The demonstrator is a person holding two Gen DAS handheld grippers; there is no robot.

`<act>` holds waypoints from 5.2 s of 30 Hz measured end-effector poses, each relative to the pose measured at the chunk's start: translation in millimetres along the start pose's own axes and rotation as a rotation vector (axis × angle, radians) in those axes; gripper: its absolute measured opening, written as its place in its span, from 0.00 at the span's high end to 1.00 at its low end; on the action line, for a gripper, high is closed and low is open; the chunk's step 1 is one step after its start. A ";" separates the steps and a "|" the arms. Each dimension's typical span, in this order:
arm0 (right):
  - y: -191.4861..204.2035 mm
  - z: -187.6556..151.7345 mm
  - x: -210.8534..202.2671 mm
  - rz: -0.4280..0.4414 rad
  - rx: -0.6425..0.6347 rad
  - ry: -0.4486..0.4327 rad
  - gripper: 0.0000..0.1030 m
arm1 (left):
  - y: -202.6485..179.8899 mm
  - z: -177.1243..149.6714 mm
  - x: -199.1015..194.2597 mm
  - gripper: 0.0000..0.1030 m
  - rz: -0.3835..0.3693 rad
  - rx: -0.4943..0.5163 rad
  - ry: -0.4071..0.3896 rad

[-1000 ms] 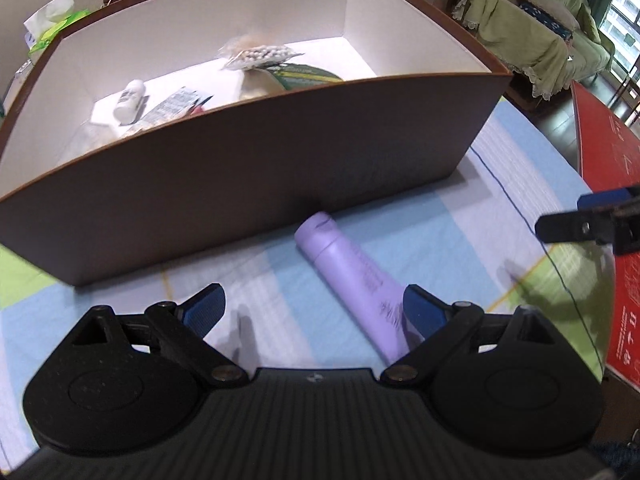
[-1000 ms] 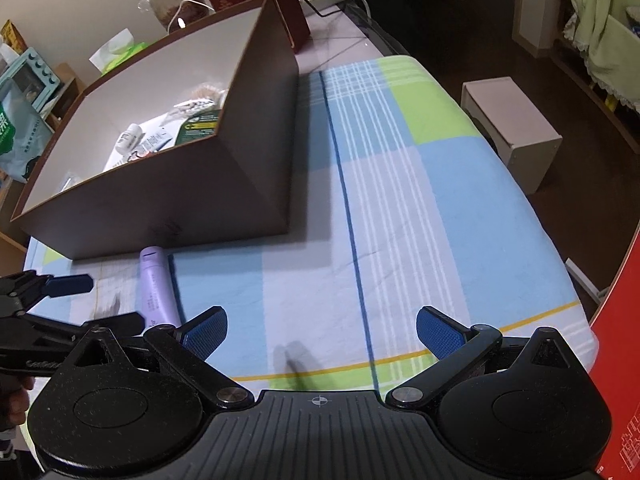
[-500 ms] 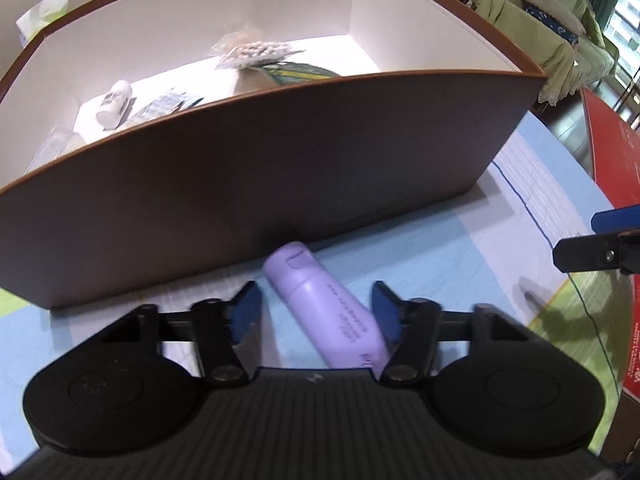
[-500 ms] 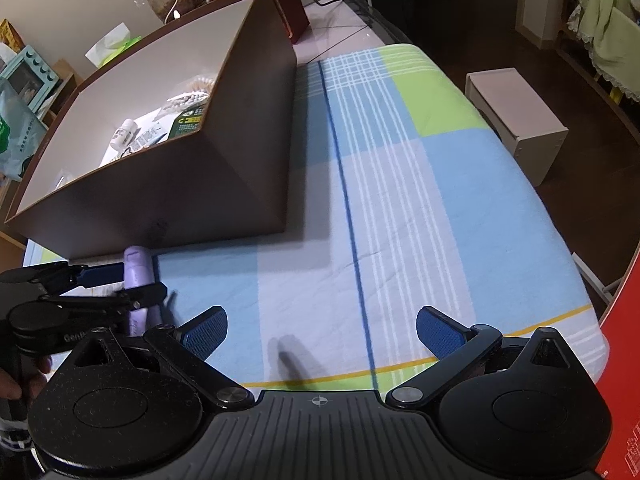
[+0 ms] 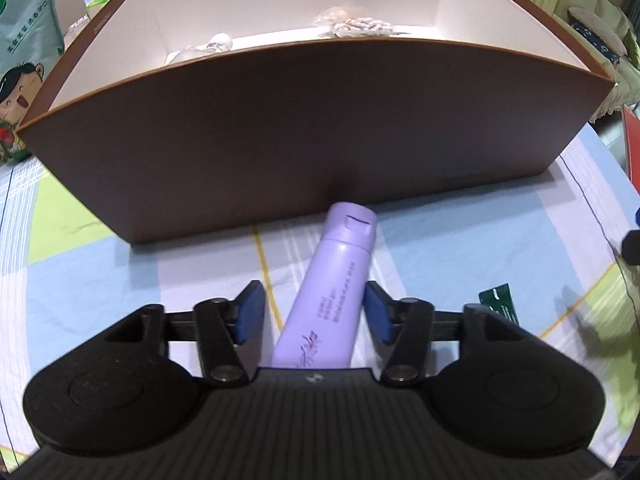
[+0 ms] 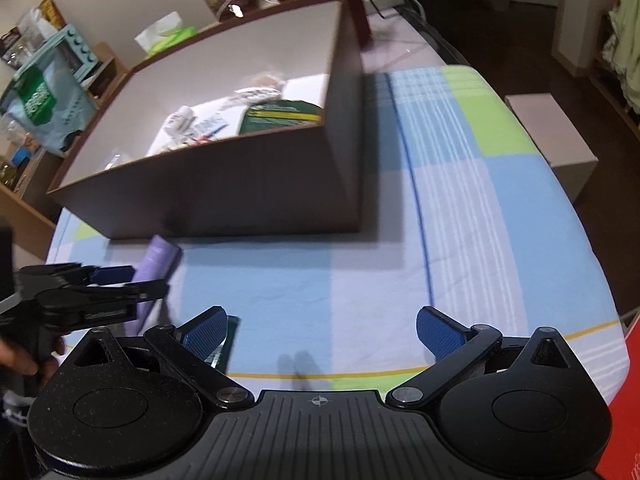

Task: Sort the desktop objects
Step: 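Grasp the lilac purple tube with the left gripper and lift it, then grasp the dark green tube with the right gripper, then carry the purple tube and green tube up and over the box with both grippers, then lower the purple tube with the left gripper while the right lowers the green tube into the box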

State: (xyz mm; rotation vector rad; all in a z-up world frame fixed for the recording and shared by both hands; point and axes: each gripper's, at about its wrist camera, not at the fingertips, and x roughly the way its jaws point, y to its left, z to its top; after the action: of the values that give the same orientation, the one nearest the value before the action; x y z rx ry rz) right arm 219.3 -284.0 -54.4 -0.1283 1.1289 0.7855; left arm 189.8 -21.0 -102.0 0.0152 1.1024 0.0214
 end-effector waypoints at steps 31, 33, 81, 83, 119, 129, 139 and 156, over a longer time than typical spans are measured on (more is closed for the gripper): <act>63.1 -32.9 23.0 0.001 -0.001 0.082 0.00 | 46.4 -51.2 -60.8 0.72 -0.100 0.013 -0.042; 66.4 -36.5 30.4 0.003 -0.005 0.101 0.01 | 55.2 -52.3 -66.3 0.72 -0.098 0.006 -0.044; 86.1 -29.6 15.7 0.134 -0.165 0.130 0.85 | 38.2 -26.9 -91.2 0.72 -0.186 0.089 -0.096; 85.3 -22.6 7.3 0.152 -0.153 0.108 0.85 | 37.9 -21.5 -96.7 0.72 -0.185 0.100 -0.114; 69.1 186.0 48.2 -0.042 -0.510 -0.035 0.85 | 46.8 184.4 -49.7 0.72 -0.161 0.272 -0.183; 62.5 219.4 106.4 -0.094 -0.616 0.043 0.85 | 40.3 212.3 11.0 0.72 -0.116 0.296 -0.102; 63.5 222.0 145.4 -0.152 -0.766 0.091 0.85 | 37.1 227.1 50.0 0.72 -0.119 0.282 -0.053; 52.7 221.2 148.7 -0.113 -0.768 0.058 0.84 | 38.5 232.1 68.3 0.72 -0.130 0.262 -0.029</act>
State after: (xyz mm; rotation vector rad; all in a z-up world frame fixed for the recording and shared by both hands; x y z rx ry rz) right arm 383.7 -68.1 -65.4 -0.8529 0.8132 1.0837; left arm 427.3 18.8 -57.2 0.1786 1.0695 -0.2392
